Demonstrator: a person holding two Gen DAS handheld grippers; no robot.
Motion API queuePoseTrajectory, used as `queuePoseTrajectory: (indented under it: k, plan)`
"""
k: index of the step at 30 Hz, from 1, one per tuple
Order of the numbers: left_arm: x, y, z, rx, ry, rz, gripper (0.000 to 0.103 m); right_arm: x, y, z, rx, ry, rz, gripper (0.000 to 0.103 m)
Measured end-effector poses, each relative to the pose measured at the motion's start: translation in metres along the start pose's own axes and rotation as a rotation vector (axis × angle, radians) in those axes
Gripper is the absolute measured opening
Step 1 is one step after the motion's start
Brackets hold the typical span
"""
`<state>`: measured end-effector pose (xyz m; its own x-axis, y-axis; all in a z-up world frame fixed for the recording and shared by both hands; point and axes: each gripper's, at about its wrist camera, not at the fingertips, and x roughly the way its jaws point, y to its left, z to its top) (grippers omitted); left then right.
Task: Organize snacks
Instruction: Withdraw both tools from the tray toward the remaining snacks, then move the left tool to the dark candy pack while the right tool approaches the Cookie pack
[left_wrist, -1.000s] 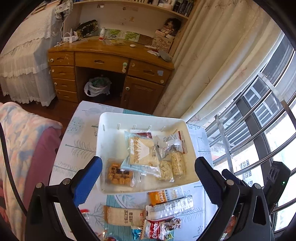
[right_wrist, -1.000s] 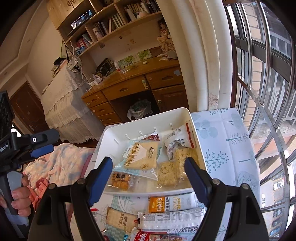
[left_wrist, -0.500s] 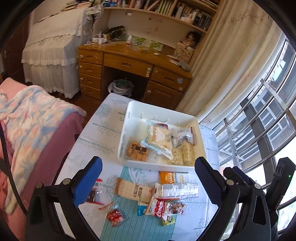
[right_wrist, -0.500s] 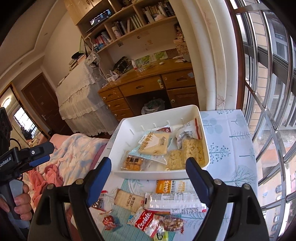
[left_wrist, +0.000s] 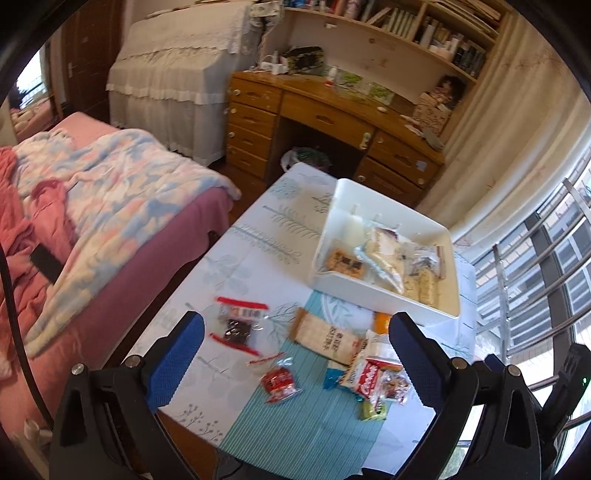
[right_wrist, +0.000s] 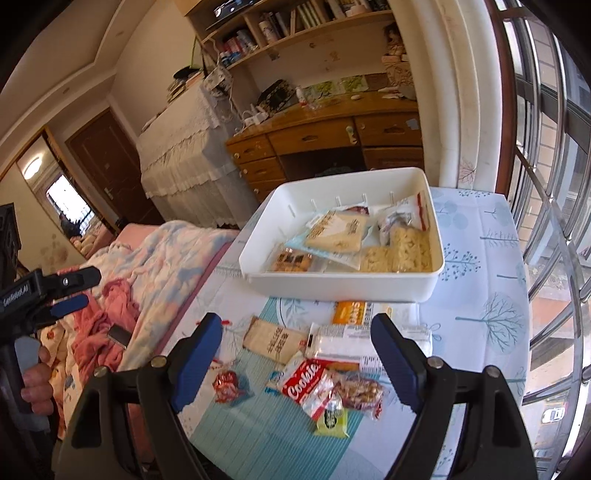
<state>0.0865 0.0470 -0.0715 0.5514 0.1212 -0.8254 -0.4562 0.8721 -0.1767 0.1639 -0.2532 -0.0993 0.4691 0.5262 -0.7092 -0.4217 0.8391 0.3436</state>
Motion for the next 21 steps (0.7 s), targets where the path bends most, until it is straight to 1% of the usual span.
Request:
queuePoseTrajectory:
  k: [3, 6, 11, 16, 21]
  plan:
    - [0.002, 0.017, -0.006, -0.035, 0.010, 0.031, 0.100, 0.004, 0.002, -0.011, -0.024, 0.026, 0.005, 0.083]
    - [0.005, 0.032, -0.011, -0.049, 0.018, 0.061, 0.100, 0.012, 0.003, -0.021, -0.032, 0.071, -0.001, 0.083]
    - [0.015, 0.051, -0.018, -0.023, 0.058, 0.086, 0.100, 0.027, 0.005, -0.035, -0.013, 0.142, 0.001, 0.083]
    - [0.031, 0.065, -0.018, 0.008, 0.121, 0.085, 0.100, 0.043, 0.014, -0.047, 0.009, 0.217, -0.018, 0.083]
    - [0.056, 0.076, -0.013, 0.054, 0.208, 0.061, 0.100, 0.056, 0.028, -0.050, 0.041, 0.246, -0.045, 0.083]
